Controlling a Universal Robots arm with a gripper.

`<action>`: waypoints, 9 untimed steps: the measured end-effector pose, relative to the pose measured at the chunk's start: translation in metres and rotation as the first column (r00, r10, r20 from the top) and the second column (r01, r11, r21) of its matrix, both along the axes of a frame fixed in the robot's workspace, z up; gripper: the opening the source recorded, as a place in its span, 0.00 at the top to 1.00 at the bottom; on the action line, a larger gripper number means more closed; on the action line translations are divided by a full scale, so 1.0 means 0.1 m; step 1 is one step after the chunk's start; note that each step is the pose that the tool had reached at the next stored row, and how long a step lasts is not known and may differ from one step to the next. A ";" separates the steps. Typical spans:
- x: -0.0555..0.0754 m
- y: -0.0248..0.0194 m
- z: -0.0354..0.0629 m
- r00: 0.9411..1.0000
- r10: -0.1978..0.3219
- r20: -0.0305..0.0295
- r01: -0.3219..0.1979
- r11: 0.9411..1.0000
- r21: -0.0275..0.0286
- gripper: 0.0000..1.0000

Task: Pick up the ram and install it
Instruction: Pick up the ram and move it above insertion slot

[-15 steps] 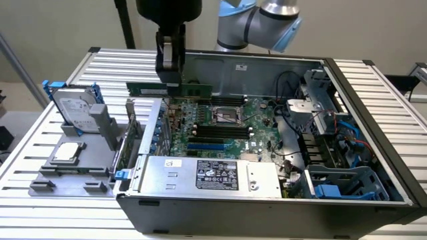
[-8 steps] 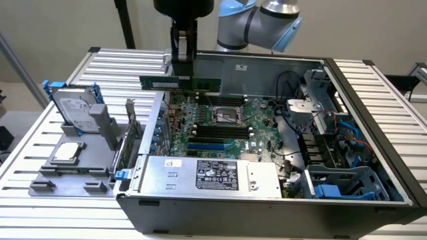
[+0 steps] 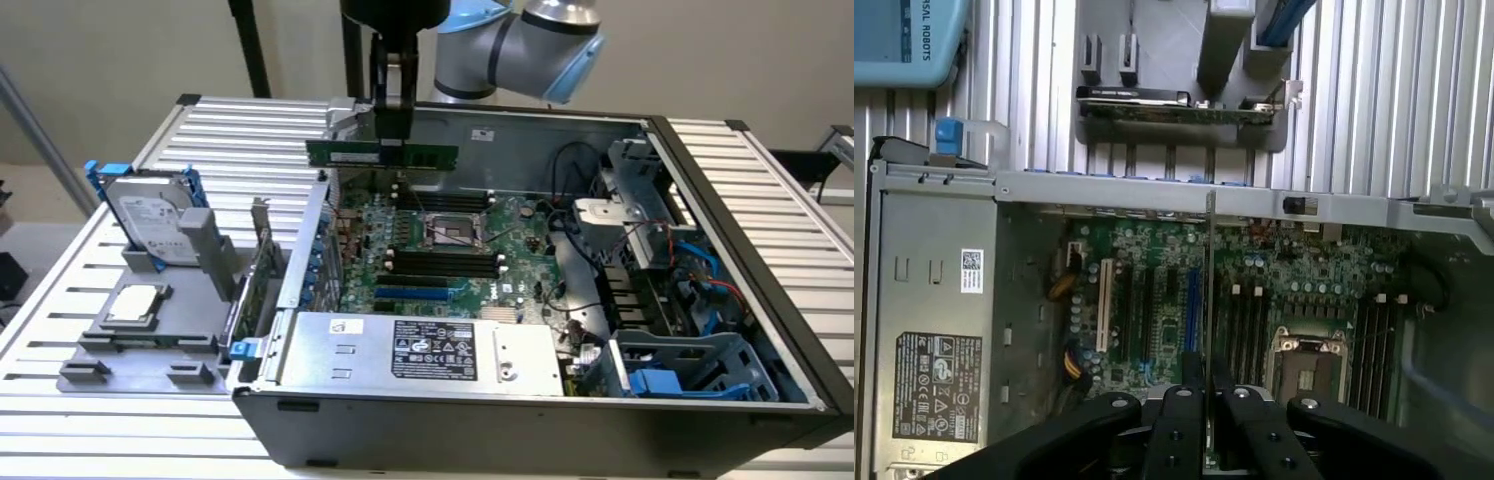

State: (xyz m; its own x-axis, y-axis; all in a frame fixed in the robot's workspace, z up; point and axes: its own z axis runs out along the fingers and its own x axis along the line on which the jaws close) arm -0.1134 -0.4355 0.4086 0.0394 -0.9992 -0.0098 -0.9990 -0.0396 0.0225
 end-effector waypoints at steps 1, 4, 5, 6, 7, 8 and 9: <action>0.03 0.027 -0.011 1.000 0.000 0.000 0.000 1.000 0.000 0.86; 0.13 0.097 -0.047 1.000 0.000 0.000 0.000 1.000 0.000 0.86; 0.17 0.115 -0.060 1.000 0.000 0.000 0.000 1.000 0.000 0.86; 0.21 0.132 -0.073 1.000 0.000 0.000 0.000 1.000 0.000 0.86; 0.26 0.149 -0.086 1.000 0.000 0.000 0.000 1.000 0.000 0.86; 0.30 0.162 -0.099 1.000 0.000 0.000 0.000 1.000 0.000 0.86; 0.35 0.174 -0.112 1.000 0.000 0.000 0.000 1.000 0.000 0.86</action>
State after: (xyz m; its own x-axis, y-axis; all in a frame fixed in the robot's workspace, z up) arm -0.0789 -0.4182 0.3974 0.0394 -0.9992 -0.0099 -0.9990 -0.0397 0.0226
